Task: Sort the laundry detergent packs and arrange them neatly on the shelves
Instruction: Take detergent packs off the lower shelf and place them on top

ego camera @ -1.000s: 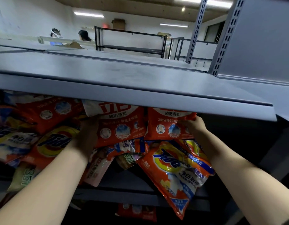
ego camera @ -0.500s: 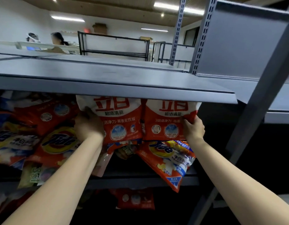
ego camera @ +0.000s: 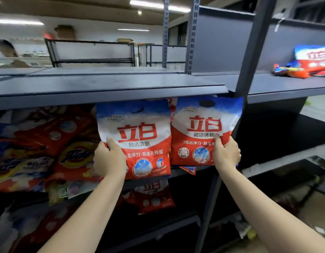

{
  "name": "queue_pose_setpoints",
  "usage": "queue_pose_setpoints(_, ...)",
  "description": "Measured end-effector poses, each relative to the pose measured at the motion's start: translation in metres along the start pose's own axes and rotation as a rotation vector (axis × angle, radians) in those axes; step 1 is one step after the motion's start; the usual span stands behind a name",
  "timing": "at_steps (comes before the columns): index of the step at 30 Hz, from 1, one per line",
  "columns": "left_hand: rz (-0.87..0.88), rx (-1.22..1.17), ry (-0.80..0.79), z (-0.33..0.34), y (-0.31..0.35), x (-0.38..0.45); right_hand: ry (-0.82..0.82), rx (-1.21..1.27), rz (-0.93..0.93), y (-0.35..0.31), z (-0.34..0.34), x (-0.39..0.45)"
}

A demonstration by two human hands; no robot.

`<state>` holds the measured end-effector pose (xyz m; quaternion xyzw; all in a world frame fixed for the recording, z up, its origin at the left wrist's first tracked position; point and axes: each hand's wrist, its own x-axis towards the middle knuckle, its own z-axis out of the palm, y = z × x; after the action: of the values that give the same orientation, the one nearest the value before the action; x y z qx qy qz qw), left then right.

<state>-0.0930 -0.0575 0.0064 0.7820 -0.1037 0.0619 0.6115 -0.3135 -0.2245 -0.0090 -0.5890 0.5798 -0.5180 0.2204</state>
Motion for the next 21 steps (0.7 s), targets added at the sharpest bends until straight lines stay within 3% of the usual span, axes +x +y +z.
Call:
queue_pose_setpoints(12,0.039,-0.205,-0.334,0.021,0.043,-0.113,0.389,-0.038,0.14,0.043,-0.145,-0.008)
queue_pose_setpoints(21,0.098,-0.287,-0.456,0.068,0.09,-0.185,0.532,0.012,0.201,0.085,-0.224,0.03)
